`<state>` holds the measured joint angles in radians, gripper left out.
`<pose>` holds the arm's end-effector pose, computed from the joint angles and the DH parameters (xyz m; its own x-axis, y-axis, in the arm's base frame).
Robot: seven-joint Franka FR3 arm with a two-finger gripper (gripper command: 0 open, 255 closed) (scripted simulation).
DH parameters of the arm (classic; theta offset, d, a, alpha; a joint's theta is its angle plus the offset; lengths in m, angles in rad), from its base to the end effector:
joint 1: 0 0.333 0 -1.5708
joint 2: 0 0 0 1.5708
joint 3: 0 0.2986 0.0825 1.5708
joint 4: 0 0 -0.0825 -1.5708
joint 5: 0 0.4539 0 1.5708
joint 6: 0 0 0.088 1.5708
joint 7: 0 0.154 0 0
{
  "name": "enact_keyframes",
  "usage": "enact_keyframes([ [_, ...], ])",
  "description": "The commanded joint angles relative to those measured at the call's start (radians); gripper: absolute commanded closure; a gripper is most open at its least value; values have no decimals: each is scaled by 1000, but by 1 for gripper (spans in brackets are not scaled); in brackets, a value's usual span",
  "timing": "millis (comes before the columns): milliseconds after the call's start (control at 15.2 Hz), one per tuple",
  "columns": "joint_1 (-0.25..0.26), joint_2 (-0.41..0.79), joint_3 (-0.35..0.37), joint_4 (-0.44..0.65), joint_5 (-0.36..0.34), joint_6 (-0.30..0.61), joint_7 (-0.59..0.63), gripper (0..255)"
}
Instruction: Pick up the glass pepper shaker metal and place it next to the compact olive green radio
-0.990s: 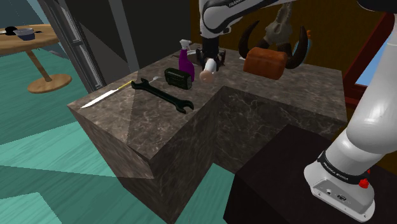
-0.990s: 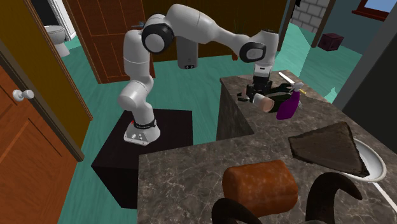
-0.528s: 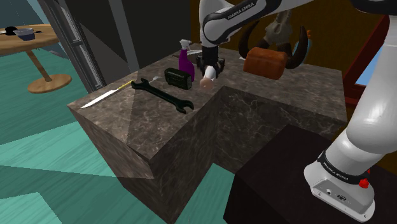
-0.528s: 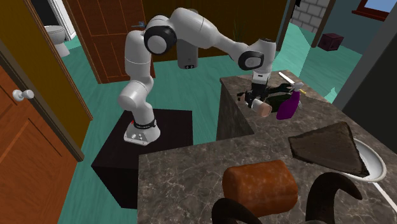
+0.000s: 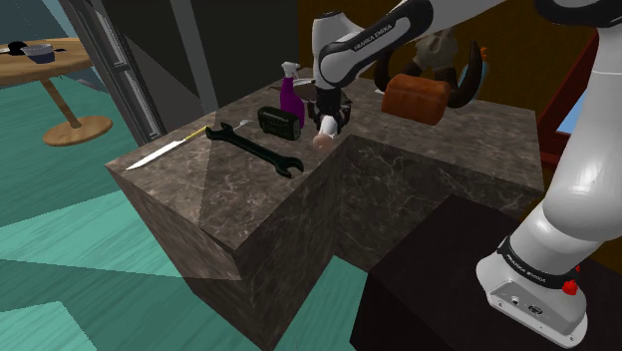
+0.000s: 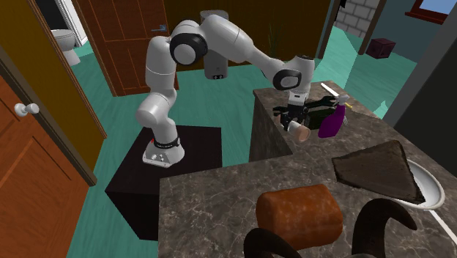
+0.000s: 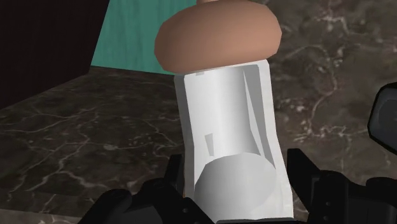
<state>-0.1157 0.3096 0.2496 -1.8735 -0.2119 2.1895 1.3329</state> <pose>0.6752 0.0735 0.2520 0.4610 -0.8818 0.0996 -0.8866 -0.4625 0.0098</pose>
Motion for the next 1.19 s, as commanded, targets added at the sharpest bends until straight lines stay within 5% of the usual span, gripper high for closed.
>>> enact_keyframes([
  [0,1,13,-2,-9,-7,23,6,255],
  [594,2,22,-4,-15,-10,36,9,255],
  [660,2,22,-4,-15,-10,36,9,0],
  [1122,1,-13,3,7,5,-19,-1,0],
])
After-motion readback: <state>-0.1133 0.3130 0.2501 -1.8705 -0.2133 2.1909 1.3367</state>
